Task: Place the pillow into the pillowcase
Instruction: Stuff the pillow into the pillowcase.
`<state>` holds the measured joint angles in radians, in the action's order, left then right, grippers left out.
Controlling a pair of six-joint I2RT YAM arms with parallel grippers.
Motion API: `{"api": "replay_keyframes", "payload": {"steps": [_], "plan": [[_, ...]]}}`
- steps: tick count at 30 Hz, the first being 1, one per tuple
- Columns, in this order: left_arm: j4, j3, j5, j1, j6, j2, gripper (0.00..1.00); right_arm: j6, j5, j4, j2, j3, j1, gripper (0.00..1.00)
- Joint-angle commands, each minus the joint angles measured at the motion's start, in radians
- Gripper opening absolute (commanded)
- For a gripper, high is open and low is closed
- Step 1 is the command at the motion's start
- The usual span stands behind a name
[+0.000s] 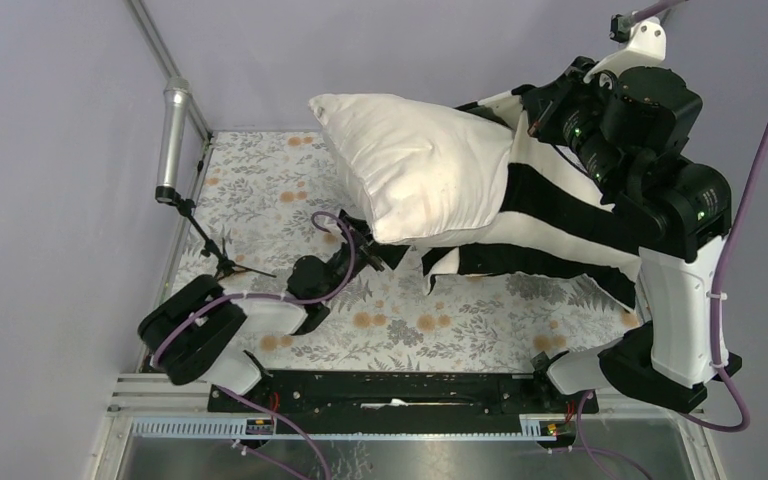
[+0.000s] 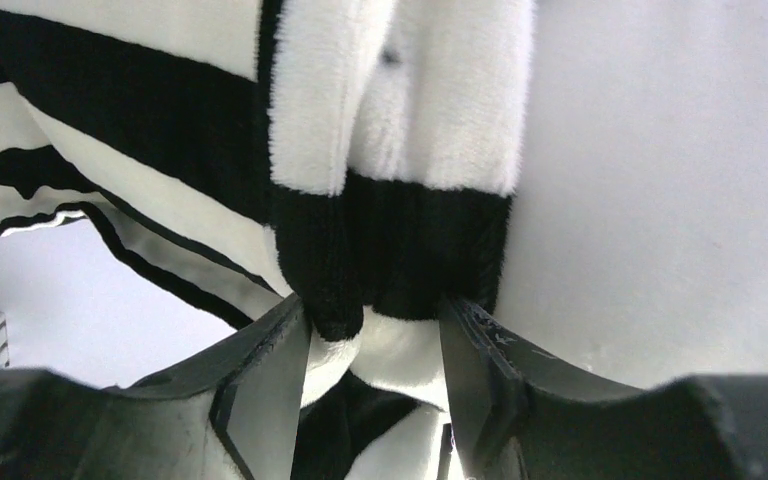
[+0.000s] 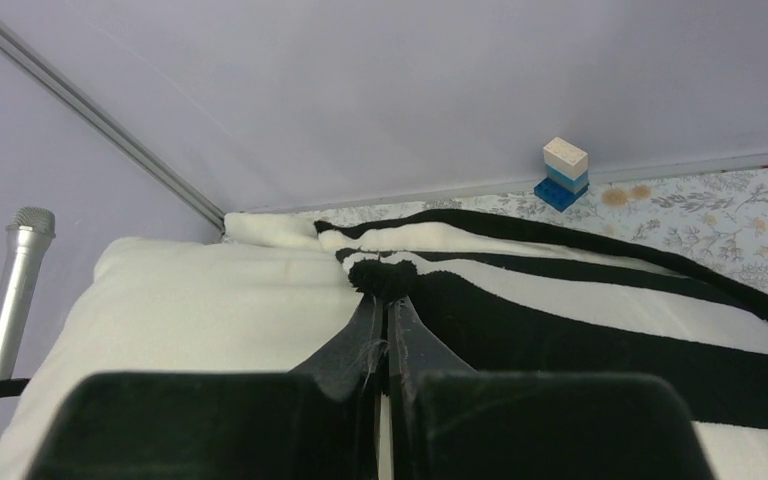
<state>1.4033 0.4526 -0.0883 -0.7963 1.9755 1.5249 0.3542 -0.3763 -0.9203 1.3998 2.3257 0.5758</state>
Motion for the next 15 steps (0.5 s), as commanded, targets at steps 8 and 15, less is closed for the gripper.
{"api": "replay_keyframes", "payload": {"steps": [8, 15], "plan": [[-0.197, -0.032, 0.018, 0.055, -0.212, -0.251, 0.51, 0.015, 0.018, 0.28, -0.014, 0.044, -0.002, 0.0], [-0.24, -0.019, 0.03, 0.056, -0.228, -0.236, 0.41, 0.032, 0.043, 0.279, -0.007, 0.035, -0.002, 0.0]]}}
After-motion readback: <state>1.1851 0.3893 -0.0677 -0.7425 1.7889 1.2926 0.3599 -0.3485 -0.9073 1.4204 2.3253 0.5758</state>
